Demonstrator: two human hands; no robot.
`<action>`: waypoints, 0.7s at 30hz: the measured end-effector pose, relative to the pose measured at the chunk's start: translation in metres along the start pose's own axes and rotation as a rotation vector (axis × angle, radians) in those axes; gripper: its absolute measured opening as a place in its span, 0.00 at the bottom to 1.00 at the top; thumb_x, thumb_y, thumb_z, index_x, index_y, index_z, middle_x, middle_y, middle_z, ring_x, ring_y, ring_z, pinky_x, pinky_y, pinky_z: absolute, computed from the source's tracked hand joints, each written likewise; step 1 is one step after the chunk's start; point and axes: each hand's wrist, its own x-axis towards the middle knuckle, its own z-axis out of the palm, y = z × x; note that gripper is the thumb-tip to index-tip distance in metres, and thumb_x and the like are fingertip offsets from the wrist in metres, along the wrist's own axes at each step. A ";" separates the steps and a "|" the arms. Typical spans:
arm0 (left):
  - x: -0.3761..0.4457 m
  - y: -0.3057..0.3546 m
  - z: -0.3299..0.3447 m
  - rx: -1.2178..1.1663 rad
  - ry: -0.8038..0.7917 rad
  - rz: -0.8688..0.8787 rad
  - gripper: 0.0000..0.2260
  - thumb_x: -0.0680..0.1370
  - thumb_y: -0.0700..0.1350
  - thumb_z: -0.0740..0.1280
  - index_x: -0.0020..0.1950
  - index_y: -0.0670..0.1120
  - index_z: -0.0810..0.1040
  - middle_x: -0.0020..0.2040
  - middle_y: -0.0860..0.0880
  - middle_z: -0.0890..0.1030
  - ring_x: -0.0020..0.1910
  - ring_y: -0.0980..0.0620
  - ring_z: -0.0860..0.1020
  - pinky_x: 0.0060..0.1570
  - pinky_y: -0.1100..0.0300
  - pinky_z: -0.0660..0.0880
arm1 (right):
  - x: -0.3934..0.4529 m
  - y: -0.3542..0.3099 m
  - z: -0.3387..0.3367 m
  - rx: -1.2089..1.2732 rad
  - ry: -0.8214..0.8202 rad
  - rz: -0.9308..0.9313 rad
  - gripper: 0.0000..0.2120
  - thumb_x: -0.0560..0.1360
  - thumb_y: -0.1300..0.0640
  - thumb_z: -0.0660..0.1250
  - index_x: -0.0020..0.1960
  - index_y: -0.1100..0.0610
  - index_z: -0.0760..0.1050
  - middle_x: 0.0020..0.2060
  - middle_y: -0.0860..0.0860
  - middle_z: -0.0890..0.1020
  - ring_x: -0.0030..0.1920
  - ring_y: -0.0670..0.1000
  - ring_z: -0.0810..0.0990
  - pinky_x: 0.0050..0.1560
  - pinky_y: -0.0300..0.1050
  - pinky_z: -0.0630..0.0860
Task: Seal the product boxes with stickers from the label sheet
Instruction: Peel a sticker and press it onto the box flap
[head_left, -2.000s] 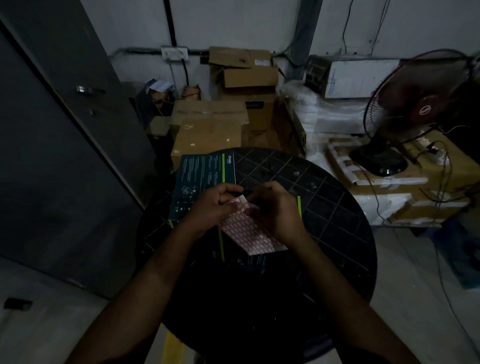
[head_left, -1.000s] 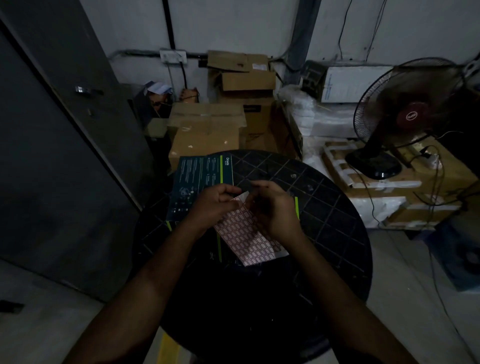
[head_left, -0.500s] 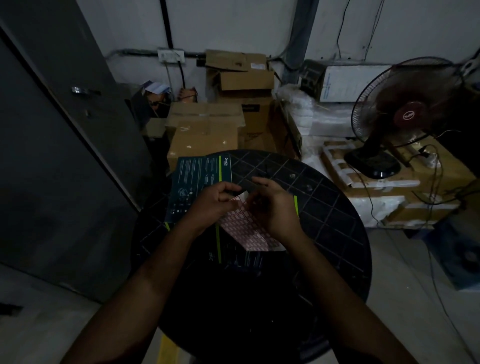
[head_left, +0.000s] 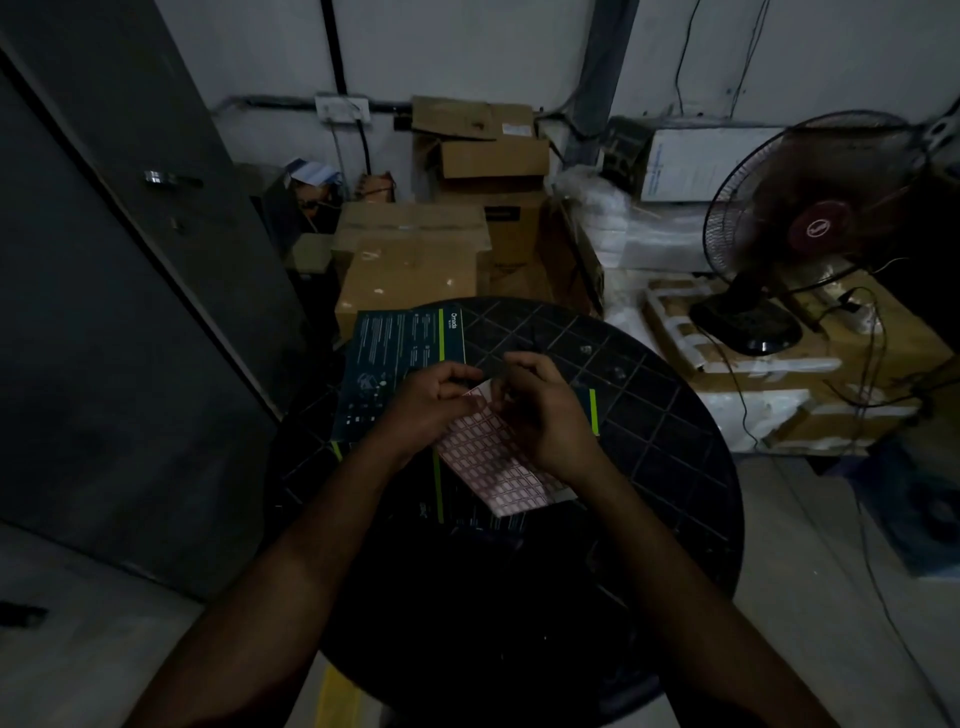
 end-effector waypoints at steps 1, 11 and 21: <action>0.000 0.000 -0.001 0.001 0.001 0.000 0.15 0.77 0.37 0.70 0.63 0.44 0.77 0.51 0.45 0.86 0.48 0.47 0.85 0.47 0.54 0.80 | -0.001 0.001 0.000 0.052 0.000 -0.007 0.12 0.75 0.65 0.66 0.57 0.56 0.75 0.62 0.55 0.73 0.63 0.56 0.76 0.60 0.50 0.76; 0.002 -0.001 0.002 0.017 0.006 0.032 0.14 0.77 0.37 0.69 0.62 0.48 0.77 0.50 0.46 0.85 0.48 0.49 0.84 0.47 0.54 0.80 | -0.010 -0.001 -0.019 0.351 -0.043 0.249 0.21 0.74 0.63 0.72 0.60 0.49 0.68 0.52 0.49 0.79 0.40 0.52 0.78 0.45 0.59 0.79; 0.009 -0.012 0.002 0.115 -0.067 0.108 0.19 0.81 0.35 0.59 0.68 0.50 0.74 0.65 0.55 0.80 0.64 0.60 0.75 0.59 0.63 0.70 | -0.044 0.013 -0.015 0.096 -0.298 0.103 0.21 0.69 0.65 0.74 0.53 0.50 0.68 0.49 0.46 0.74 0.42 0.50 0.78 0.40 0.46 0.75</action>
